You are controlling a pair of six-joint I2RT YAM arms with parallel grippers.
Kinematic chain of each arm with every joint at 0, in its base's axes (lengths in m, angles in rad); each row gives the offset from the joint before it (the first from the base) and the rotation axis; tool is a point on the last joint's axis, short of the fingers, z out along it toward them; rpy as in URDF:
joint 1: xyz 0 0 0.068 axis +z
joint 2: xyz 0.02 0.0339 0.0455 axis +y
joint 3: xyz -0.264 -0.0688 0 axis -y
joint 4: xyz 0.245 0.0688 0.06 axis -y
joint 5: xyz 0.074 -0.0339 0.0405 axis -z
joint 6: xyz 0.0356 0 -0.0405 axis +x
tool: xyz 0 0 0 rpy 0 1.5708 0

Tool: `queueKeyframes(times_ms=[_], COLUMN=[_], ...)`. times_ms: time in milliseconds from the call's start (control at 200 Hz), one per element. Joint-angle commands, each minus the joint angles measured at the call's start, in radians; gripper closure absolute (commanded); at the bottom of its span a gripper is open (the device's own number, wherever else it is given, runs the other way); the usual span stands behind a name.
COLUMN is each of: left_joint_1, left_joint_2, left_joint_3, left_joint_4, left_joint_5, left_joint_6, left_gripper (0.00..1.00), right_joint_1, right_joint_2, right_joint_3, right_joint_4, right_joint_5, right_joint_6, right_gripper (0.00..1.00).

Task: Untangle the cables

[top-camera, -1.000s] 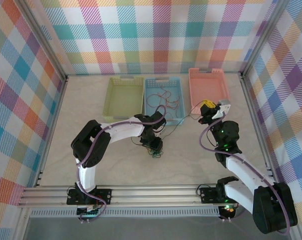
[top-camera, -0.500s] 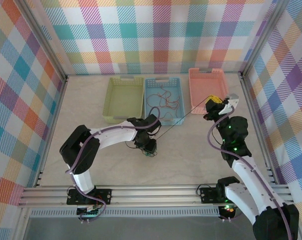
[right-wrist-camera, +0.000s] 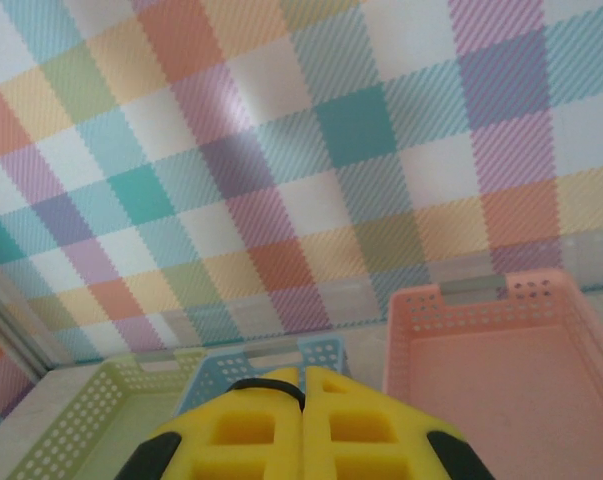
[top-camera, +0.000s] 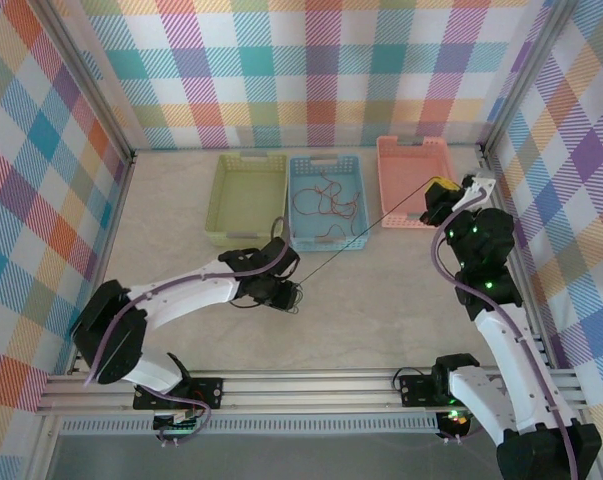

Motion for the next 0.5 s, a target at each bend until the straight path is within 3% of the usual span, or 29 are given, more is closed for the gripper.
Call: queueKeyframes(times_ms=[0, 495], left_joint_1=[-0.010, -0.003], left_joint_2=[-0.060, -0.246], left_joint_3=[-0.065, -0.162], left_joint_4=[-0.055, -0.104], left_joint_5=[-0.038, -0.162], left_joint_6=[-0.045, -0.134], left_gripper=[0.70, 0.70], right_joint_1=[-0.056, -0.262], right_joint_2=[0.033, 0.169], right_joint_3=[0.074, 0.058], right_joint_4=[-0.018, -0.036], right_joint_5=[0.040, -0.065], right_joint_6=[0.036, 0.136], right_gripper=[1.00, 1.00])
